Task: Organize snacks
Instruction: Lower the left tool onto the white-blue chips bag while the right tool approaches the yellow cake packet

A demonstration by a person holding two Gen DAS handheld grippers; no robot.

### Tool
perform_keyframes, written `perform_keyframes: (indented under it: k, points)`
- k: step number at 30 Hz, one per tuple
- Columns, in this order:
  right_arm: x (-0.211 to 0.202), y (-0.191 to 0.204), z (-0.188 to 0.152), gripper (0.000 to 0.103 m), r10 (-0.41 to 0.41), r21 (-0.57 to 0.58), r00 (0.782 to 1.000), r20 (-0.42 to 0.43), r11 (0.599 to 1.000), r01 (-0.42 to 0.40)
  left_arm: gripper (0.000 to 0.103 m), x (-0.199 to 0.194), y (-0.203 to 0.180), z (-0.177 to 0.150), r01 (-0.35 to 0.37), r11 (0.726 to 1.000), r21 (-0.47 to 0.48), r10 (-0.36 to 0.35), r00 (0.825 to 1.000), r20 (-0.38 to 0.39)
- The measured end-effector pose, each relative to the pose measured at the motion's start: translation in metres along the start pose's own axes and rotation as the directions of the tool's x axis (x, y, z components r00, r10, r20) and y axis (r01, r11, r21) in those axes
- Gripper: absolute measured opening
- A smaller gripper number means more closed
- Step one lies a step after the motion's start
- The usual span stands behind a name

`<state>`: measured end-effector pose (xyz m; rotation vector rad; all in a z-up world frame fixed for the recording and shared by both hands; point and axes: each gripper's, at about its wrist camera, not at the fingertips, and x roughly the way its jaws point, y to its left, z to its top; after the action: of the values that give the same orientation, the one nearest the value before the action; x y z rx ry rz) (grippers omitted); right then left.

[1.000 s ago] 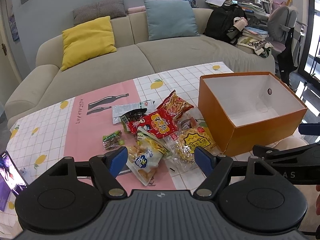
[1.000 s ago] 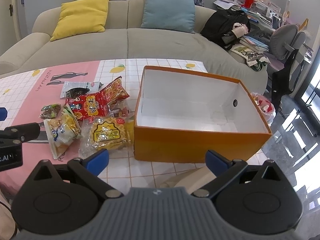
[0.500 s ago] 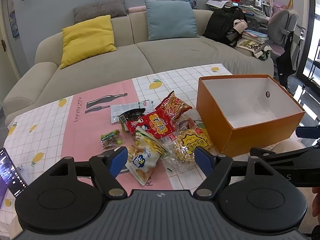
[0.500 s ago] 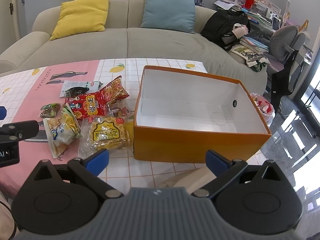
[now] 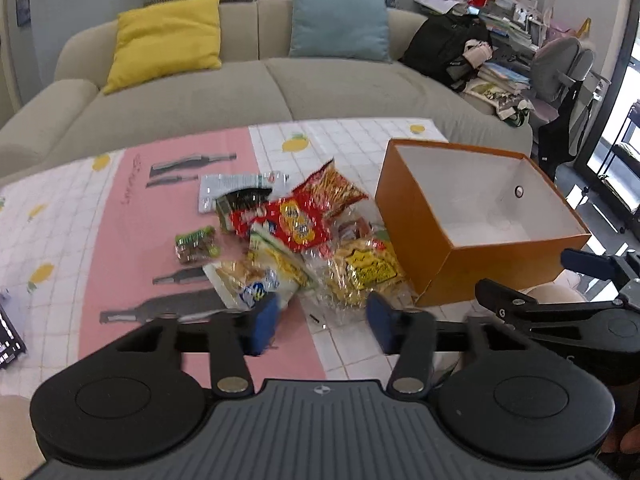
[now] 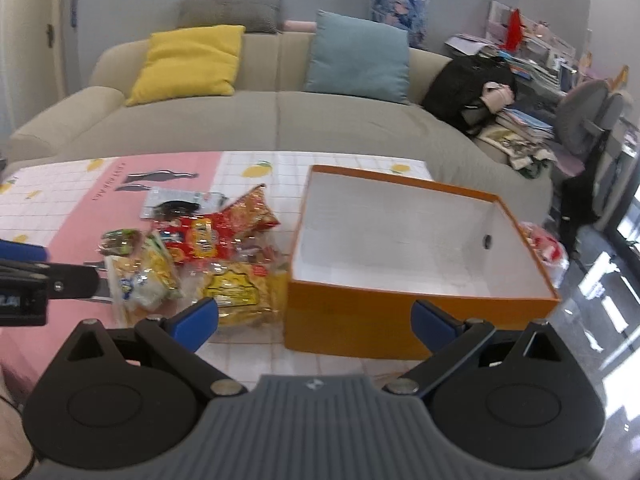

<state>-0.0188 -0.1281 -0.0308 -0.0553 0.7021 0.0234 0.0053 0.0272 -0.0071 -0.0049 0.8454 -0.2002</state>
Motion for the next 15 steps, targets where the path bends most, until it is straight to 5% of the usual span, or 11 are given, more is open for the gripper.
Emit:
perform_keyframes:
  k: [4, 6, 7, 15]
  points:
    - [0.012, 0.008, -0.004, 0.070, 0.074, -0.002, 0.996, -0.048, 0.997, -0.075, 0.041, 0.011, 0.011, -0.002, 0.004, 0.999, -0.045, -0.006, 1.000, -0.030]
    - [0.019, 0.014, -0.006, 0.065, 0.114, 0.000, 0.991, -0.063, 0.993, -0.115, 0.074, 0.017, 0.015, -0.002, -0.023, 0.999, -0.044, 0.021, 0.999, -0.038]
    - [0.023, 0.017, -0.006, 0.063, 0.128, -0.008, 0.989, -0.071, 0.992, -0.129, 0.079, 0.019, 0.017, -0.001, -0.032, 0.999, -0.044, 0.030, 0.999, -0.036]
    - [0.061, 0.047, -0.004, 0.059, 0.185, -0.026, 0.976, -0.115, 0.982, -0.189, 0.081, 0.050, 0.048, 0.009, -0.065, 0.989, -0.132, 0.054, 0.995, -0.088]
